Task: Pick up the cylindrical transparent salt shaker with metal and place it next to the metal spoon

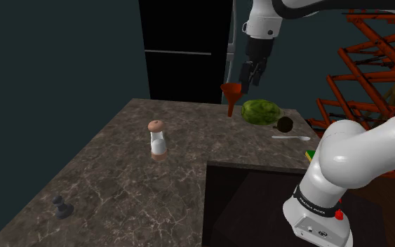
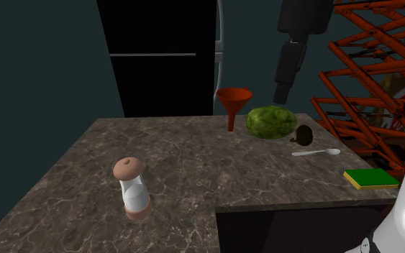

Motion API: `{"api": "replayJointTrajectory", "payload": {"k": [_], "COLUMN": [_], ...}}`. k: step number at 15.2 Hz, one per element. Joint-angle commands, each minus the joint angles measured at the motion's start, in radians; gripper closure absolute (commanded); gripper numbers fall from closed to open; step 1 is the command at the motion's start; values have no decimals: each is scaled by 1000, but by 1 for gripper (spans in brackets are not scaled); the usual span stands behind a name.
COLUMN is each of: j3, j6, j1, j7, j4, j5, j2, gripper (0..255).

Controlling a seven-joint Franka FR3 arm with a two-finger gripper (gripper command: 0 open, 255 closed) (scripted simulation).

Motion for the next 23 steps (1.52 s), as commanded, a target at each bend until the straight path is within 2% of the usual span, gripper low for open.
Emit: {"api": "replayJointTrajectory", "payload": {"k": [1,12,23], "j3": [0,58,103], "j6": [0,255,404], "j1": [0,43,79], "j7": [0,91,156], "j4": [0,102,356], "j5": [0,101,166], "j2": [0,367,771], "gripper": [0,0,0]}}
